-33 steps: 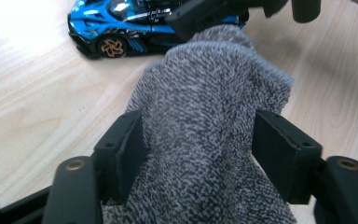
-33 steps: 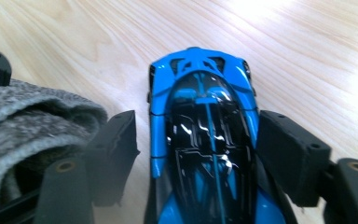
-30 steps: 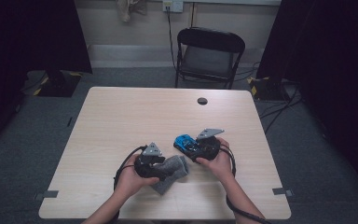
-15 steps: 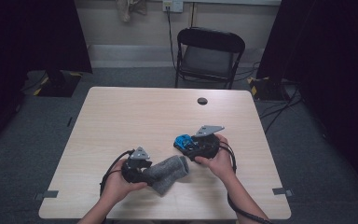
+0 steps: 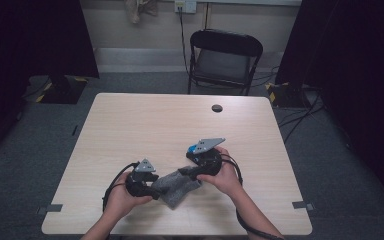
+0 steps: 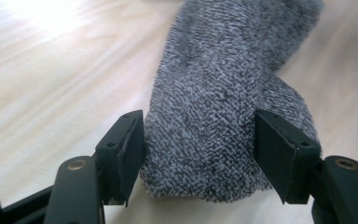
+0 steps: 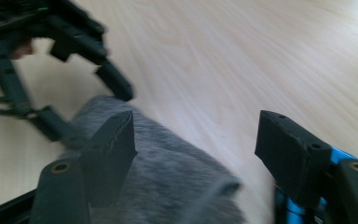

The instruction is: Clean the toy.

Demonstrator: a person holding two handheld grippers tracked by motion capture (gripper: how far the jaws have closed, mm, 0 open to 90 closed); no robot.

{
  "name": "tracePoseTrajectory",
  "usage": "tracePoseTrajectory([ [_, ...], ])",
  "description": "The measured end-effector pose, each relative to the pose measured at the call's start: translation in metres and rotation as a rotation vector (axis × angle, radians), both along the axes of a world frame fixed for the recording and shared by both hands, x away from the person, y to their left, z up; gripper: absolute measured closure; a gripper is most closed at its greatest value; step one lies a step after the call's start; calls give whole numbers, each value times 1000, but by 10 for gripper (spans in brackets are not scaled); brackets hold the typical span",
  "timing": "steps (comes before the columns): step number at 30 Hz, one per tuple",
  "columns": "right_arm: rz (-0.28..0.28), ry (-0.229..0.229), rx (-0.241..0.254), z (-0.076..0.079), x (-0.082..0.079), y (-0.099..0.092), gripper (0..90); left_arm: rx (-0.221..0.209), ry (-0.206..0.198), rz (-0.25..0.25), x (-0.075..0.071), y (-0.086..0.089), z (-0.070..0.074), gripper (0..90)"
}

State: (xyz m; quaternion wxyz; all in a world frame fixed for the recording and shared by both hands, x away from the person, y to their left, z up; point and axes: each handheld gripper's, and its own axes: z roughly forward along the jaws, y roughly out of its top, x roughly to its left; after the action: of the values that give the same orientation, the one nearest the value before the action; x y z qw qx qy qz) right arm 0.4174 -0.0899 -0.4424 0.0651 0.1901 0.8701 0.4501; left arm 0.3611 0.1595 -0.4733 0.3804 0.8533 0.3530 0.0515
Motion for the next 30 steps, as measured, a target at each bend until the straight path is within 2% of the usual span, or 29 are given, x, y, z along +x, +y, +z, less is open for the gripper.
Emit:
tracePoseTrajectory([
  [1, 29, 8, 8, -1, -1, 4, 286, -2, -1, 6, 2, 0, 0, 350],
  [5, 84, 26, 4, -8, -3, 13, 283, -13, 2, 20, 10, 3, 0, 351],
  [8, 98, 44, -22, -17, -3, 20, 302, -33, 4, 30, 13, 7, 2, 348],
  [13, 85, 60, -57, -31, -1, 23, 310, -68, -10, 41, 13, 15, 9, 337],
  [16, 88, 57, -93, -36, -2, 26, 315, -100, -27, 58, 14, 18, 15, 316],
  [17, 83, 54, -122, -39, -2, 27, 326, -106, -27, 63, 15, 19, 17, 308],
  [20, 82, 50, -161, -46, -3, 29, 381, -117, -35, 70, 17, 20, 20, 299],
  [23, 61, 46, -141, -49, -4, 27, 475, -121, -38, 71, 18, 21, 22, 295],
  [25, 66, 45, -136, -50, -5, 26, 583, -123, -38, 74, 19, 21, 22, 293],
  [27, 58, 65, -137, -48, -4, 24, 676, -124, -40, 77, 21, 22, 21, 286],
  [30, 54, 83, -128, -46, -5, 22, 727, -133, -42, 75, 23, 21, 22, 259],
])
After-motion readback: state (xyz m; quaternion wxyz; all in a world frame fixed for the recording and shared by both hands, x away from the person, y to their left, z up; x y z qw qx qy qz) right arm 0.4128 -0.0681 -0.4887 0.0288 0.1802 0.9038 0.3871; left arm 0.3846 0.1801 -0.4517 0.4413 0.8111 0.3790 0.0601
